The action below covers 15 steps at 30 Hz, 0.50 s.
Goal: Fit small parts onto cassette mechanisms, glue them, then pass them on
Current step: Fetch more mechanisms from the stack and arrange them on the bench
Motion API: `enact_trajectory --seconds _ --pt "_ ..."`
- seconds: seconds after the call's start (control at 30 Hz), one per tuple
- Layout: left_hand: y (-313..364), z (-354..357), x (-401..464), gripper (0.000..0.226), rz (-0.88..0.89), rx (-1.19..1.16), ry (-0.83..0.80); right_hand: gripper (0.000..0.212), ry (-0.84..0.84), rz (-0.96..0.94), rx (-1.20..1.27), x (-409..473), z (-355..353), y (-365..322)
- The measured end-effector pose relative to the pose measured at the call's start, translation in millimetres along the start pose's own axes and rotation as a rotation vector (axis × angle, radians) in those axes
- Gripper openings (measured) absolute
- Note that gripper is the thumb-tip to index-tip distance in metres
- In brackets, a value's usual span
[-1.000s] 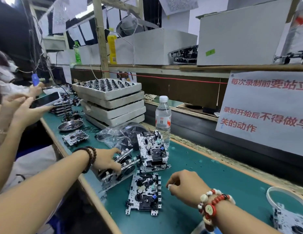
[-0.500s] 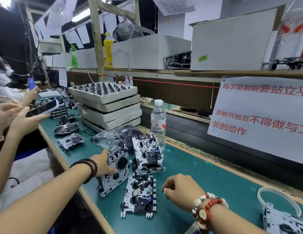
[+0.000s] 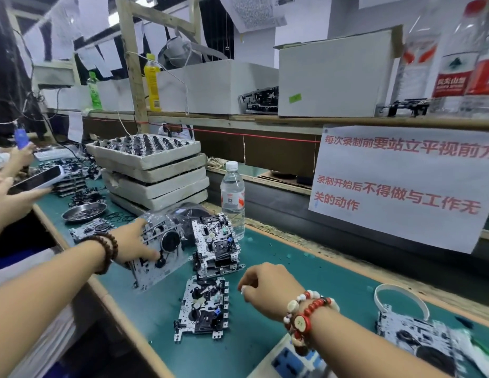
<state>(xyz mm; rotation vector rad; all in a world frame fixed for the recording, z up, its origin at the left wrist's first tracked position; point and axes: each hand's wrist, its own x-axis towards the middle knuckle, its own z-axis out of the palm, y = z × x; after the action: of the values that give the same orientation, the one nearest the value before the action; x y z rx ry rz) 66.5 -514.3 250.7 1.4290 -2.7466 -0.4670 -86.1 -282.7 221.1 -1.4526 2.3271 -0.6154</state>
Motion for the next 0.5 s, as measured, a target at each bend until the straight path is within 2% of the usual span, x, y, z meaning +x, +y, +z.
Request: enact_trajectory --seconds 0.07,0.17,0.4,0.5 --pt "9.7 -13.7 -10.7 0.091 0.049 -0.006 -0.009 0.029 0.036 -0.001 0.004 -6.1 -6.2 0.5" --pt "35.5 -28.0 -31.7 0.087 0.143 0.031 -0.12 0.043 0.09 -0.013 0.035 -16.4 -16.8 2.9" --pt "130.5 -36.7 -106.0 0.082 0.291 0.328 -0.402 0.081 0.157 -0.133 0.037 -55.9 -49.5 10.8" --pt "170.5 -32.7 -146.2 0.07 0.391 0.409 -0.3 0.092 0.102 -0.157 -0.062 -81.0 -66.1 11.8"
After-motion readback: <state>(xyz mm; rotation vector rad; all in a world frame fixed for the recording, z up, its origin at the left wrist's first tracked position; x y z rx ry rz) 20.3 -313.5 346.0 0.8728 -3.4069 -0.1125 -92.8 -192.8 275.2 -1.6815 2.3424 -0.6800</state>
